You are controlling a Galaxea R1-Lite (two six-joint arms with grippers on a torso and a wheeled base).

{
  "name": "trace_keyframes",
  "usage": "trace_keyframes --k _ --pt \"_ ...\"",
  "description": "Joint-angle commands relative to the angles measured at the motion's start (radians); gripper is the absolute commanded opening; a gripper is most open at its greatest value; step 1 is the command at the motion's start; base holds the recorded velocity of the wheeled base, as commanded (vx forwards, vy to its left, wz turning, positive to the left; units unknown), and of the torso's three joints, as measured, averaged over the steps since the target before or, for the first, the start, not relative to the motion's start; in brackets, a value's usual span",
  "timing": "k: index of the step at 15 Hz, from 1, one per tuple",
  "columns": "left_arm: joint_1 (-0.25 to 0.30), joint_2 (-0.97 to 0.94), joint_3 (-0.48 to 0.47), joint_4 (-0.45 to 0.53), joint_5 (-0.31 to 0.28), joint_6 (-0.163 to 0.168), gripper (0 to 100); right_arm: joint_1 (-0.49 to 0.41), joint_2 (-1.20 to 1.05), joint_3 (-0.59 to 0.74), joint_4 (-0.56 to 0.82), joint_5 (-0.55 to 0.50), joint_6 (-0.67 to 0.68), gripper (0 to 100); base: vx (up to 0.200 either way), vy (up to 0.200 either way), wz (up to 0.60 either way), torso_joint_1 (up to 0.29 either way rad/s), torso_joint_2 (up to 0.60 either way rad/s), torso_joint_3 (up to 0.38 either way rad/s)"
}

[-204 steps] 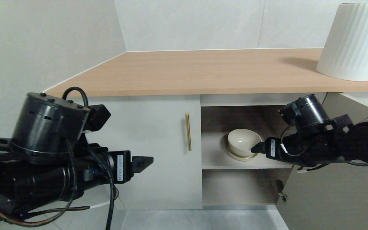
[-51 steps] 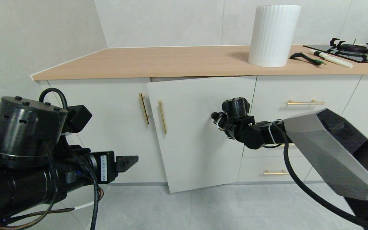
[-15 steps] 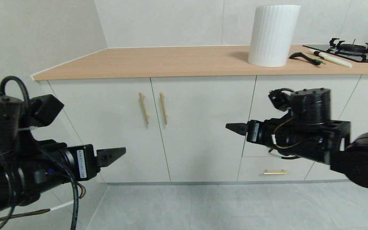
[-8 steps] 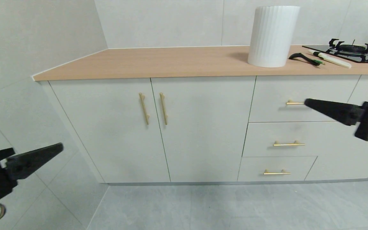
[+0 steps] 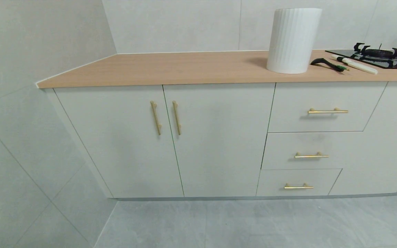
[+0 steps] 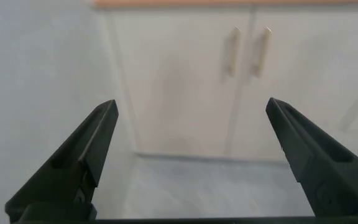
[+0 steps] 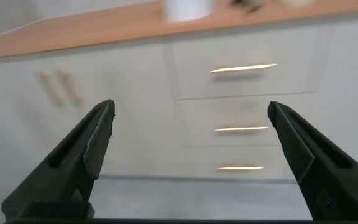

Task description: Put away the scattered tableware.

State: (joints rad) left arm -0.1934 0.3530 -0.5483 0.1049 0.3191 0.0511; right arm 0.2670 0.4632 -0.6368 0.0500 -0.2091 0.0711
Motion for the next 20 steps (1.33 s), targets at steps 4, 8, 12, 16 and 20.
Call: trace_keyframes --k 4,8,12,16,20 --pt "0.095 -0.256 0.136 -0.005 -0.015 0.047 100 -0.244 -0.414 0.054 0.234 0.008 -0.071 100 0.000 0.000 0.00 0.000 0.00 0.000" --pt "0.183 -0.332 0.154 0.004 -0.054 0.064 100 -0.265 -0.463 0.163 0.229 -0.055 -0.054 100 0.000 0.000 0.00 0.000 0.00 0.000" --pt "0.193 -0.353 0.246 0.021 -0.061 0.035 100 -0.265 -0.463 0.411 0.071 -0.047 -0.040 100 0.000 0.000 0.00 0.000 0.00 0.000" --pt "0.193 -0.353 0.412 -0.042 -0.155 0.033 100 -0.265 -0.463 0.637 -0.180 0.163 -0.037 100 0.000 0.000 0.00 0.000 0.00 0.000" --pt "0.193 -0.353 0.545 -0.111 -0.301 0.030 100 -0.265 -0.463 0.635 -0.052 0.172 -0.047 100 0.000 0.000 0.00 0.000 0.00 0.000"
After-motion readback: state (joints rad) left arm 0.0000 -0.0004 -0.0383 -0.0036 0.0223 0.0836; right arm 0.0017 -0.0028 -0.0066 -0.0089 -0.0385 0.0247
